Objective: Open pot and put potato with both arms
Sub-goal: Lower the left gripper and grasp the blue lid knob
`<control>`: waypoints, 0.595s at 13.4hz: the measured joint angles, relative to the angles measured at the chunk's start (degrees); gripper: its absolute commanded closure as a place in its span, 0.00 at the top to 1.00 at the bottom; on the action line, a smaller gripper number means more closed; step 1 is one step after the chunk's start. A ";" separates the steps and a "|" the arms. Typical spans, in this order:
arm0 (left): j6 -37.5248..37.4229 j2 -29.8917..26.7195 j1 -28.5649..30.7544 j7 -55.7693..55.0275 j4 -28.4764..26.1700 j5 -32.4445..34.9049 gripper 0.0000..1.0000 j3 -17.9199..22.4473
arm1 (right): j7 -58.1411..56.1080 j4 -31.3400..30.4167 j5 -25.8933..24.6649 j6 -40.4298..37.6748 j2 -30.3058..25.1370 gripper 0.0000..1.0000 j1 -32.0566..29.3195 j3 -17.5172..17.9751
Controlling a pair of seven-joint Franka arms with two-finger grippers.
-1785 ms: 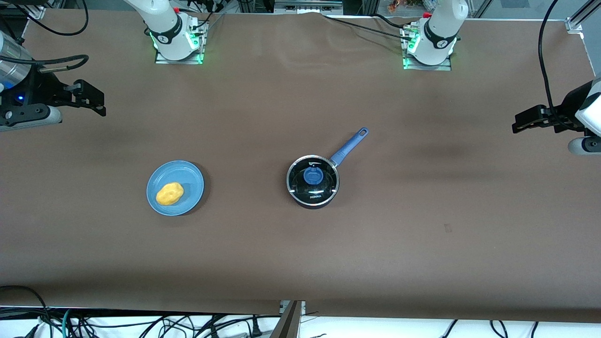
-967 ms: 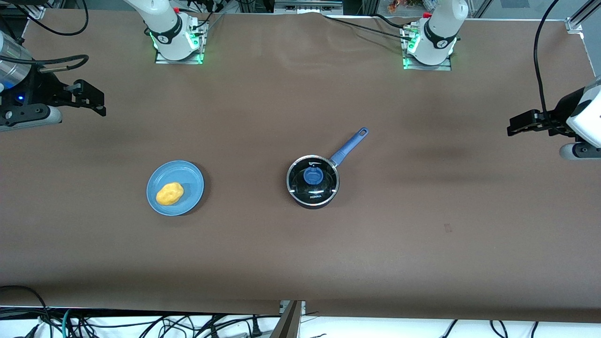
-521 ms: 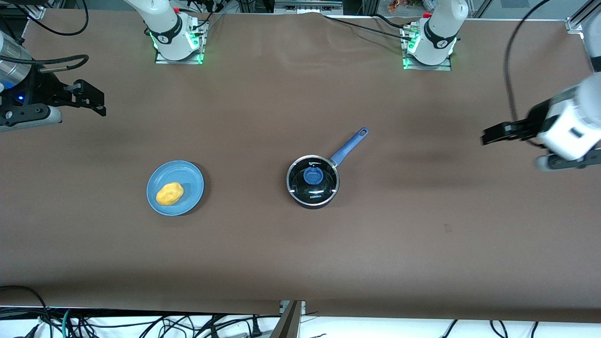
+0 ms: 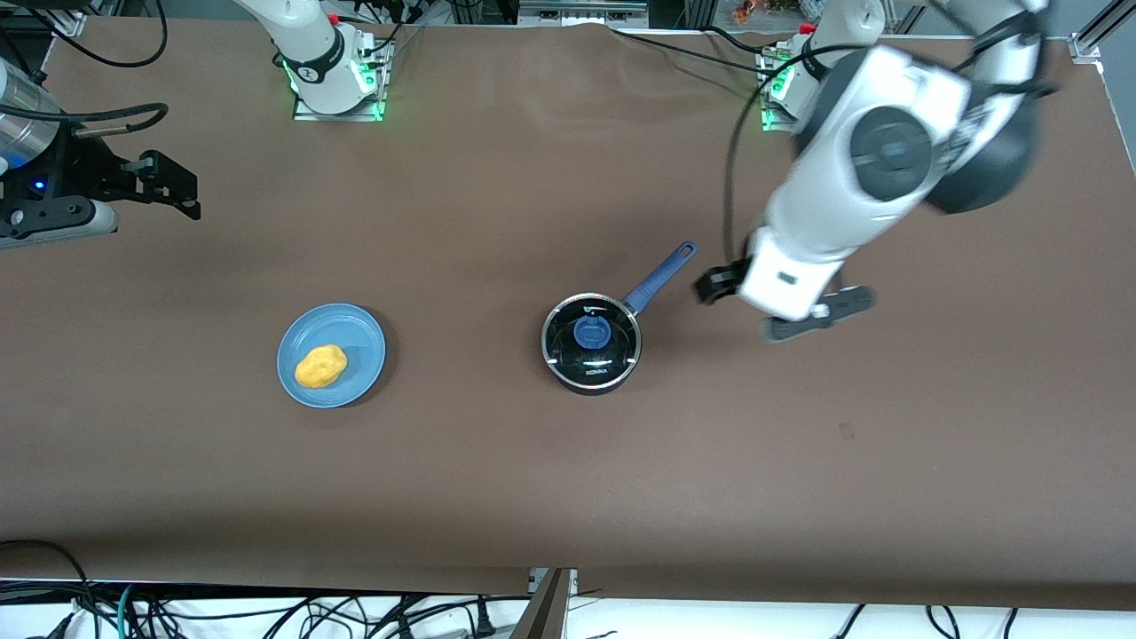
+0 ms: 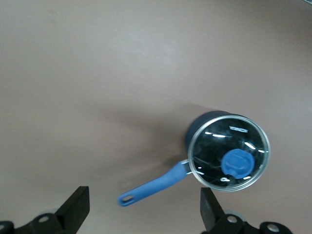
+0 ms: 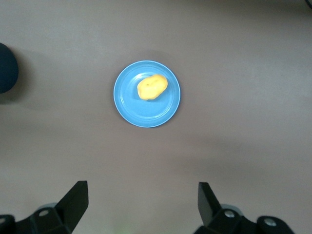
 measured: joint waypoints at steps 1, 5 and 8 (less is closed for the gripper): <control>2.65 1.71 -1.70 -1.18 -0.04 0.00 1.00 0.00 | 0.00 0.00 0.00 0.00 0.00 1.00 0.00 0.00; 12.44 7.77 -7.73 -3.90 0.25 0.00 1.00 0.04 | 0.00 0.00 0.00 0.00 0.00 1.00 0.00 0.00; 13.70 12.84 -10.97 -3.92 3.98 0.44 1.00 0.19 | 0.00 0.00 -0.01 -0.05 0.01 0.99 0.00 0.00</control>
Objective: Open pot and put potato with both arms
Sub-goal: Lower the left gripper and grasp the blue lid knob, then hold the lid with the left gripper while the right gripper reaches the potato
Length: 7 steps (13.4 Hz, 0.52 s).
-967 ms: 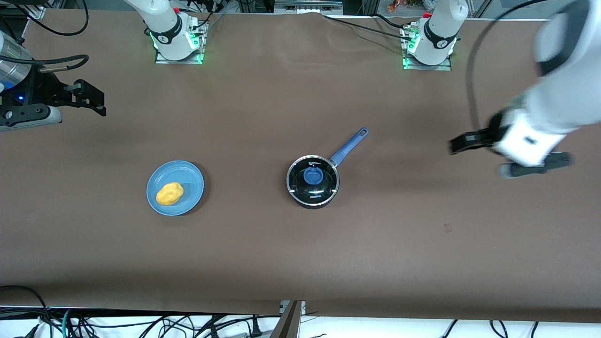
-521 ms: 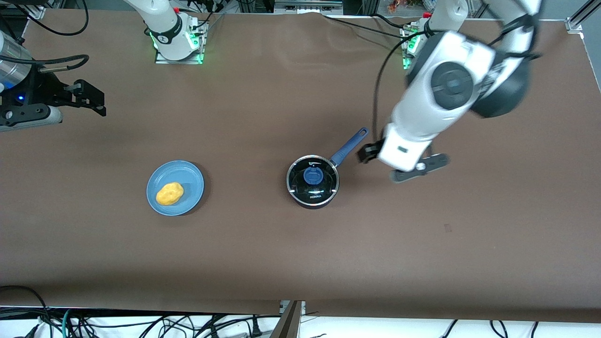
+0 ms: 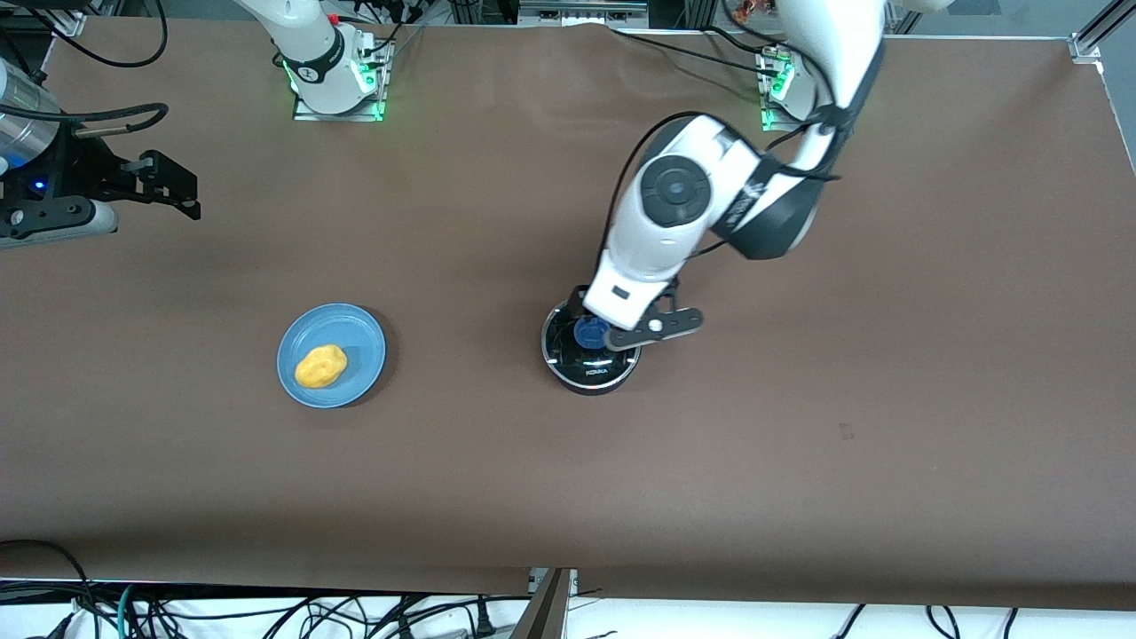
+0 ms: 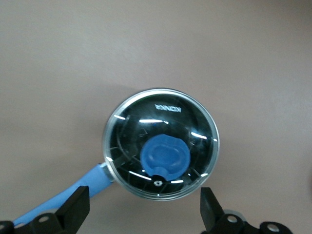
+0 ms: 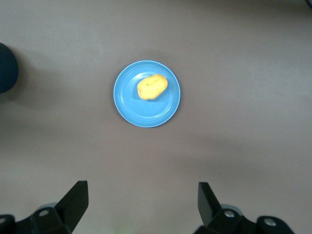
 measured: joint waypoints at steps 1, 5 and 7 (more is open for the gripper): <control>0.29 1.76 -0.96 0.01 1.44 0.74 1.00 0.00 | 0.00 0.00 0.00 -0.01 0.03 1.00 0.00 0.00; 1.74 5.78 -2.44 4.06 3.36 1.62 1.00 0.04 | 0.01 -0.11 -0.09 0.22 2.75 1.00 -0.50 -0.08; 1.91 6.42 -2.47 7.43 3.36 1.67 1.00 0.18 | 0.01 -0.15 -0.15 0.40 5.52 1.00 -0.78 -0.22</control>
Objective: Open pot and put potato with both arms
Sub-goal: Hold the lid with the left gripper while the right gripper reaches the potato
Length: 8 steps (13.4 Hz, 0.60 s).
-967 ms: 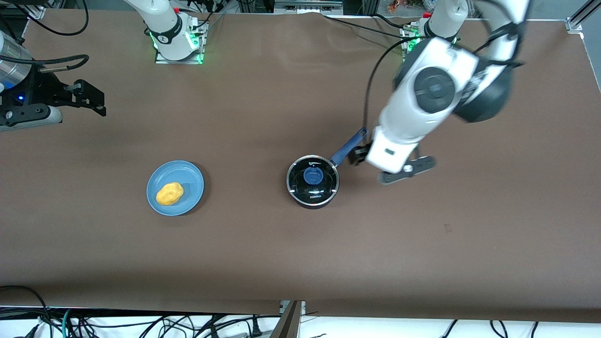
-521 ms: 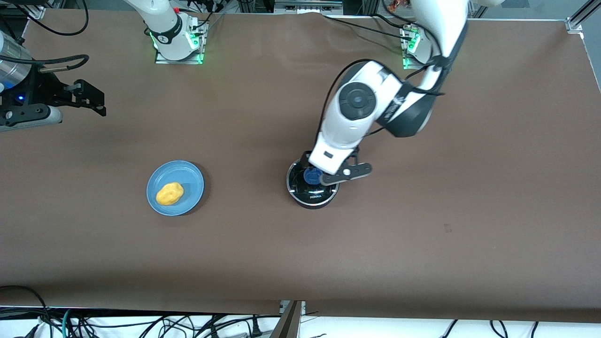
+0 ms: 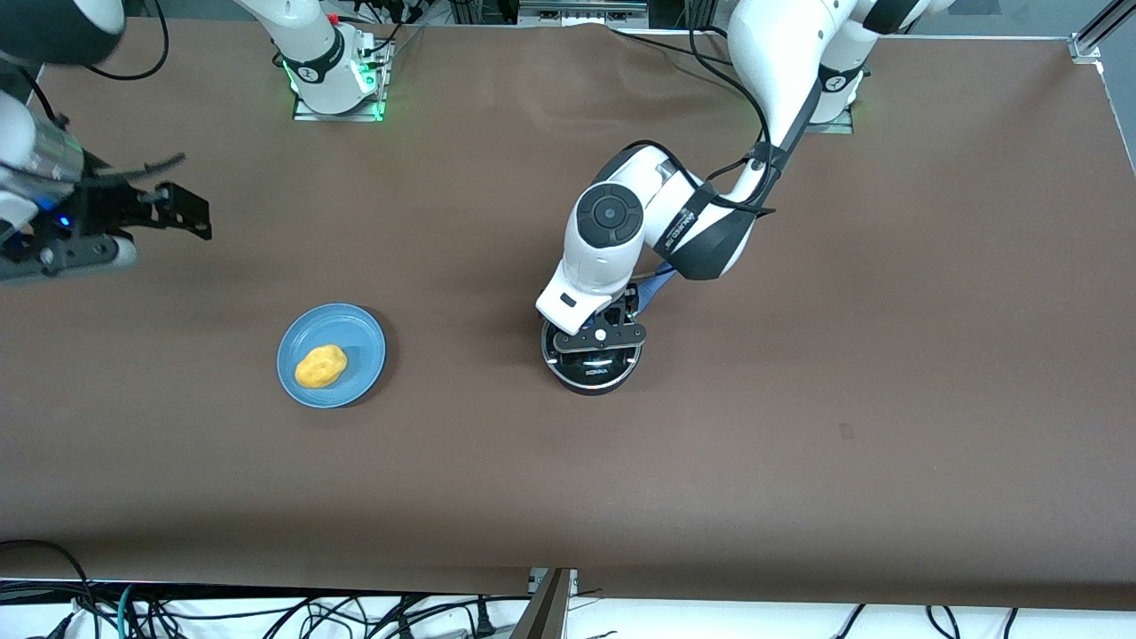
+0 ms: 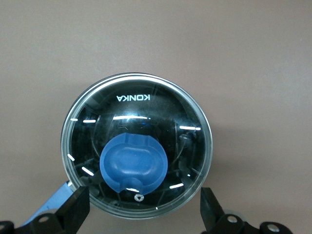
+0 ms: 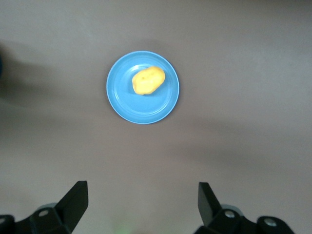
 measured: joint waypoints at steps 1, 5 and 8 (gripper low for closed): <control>0.60 0.22 0.00 1.37 -0.06 0.02 1.00 0.10 | 0.00 0.01 -0.03 0.09 1.42 1.00 -0.04 -0.11; 3.54 1.47 -0.04 3.00 -0.71 0.95 1.00 0.15 | 0.03 -0.37 -0.30 0.56 8.41 1.00 -0.12 -0.14; 3.74 1.88 -0.07 3.05 -0.81 3.55 1.00 0.15 | 3.95 -1.22 -0.33 8.04 14.88 1.00 -0.22 -0.19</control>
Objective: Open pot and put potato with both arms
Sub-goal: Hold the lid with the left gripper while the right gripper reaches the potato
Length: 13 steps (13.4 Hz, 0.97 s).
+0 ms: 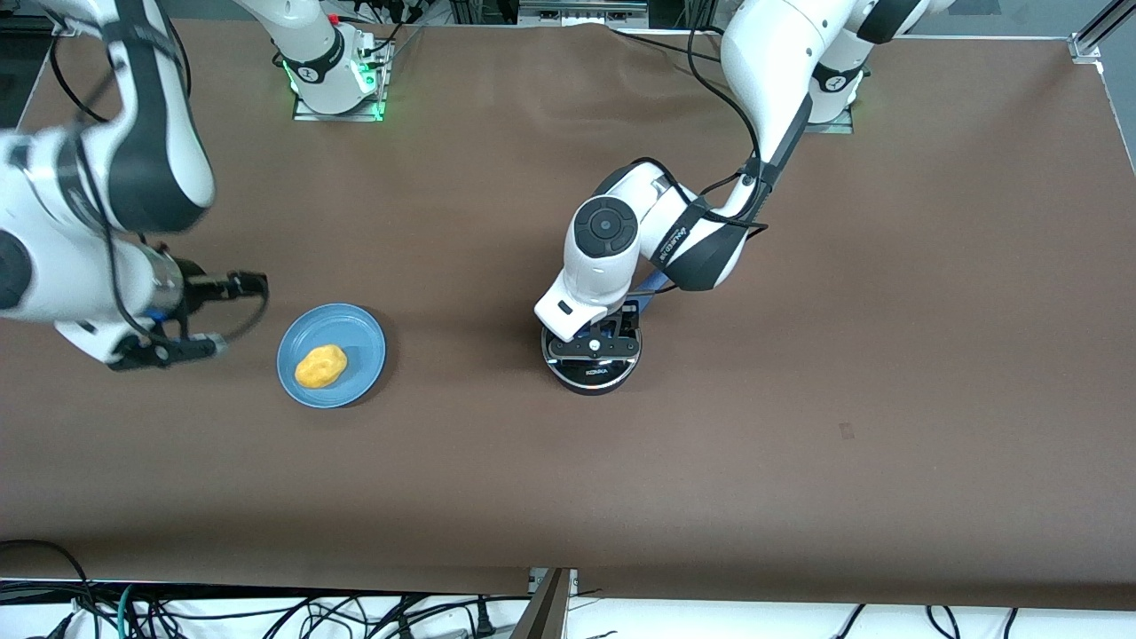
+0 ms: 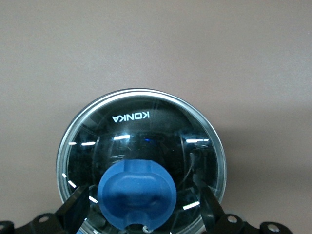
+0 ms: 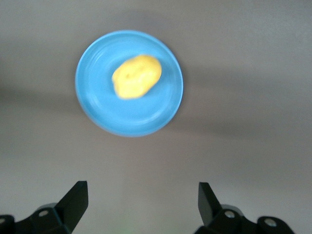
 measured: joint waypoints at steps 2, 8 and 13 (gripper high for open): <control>0.85 0.11 -0.02 0.08 -0.26 0.17 0.98 0.00 | 6.22 -3.45 0.02 9.79 3.40 1.00 -0.14 0.00; 2.62 0.29 -0.10 0.17 -2.51 0.18 0.77 0.00 | 21.97 -13.01 3.85 26.01 7.05 1.00 -0.03 0.70; 2.85 0.19 -0.10 0.18 -3.06 0.24 0.65 0.03 | 22.85 -13.02 5.92 30.30 8.59 1.00 -0.01 0.71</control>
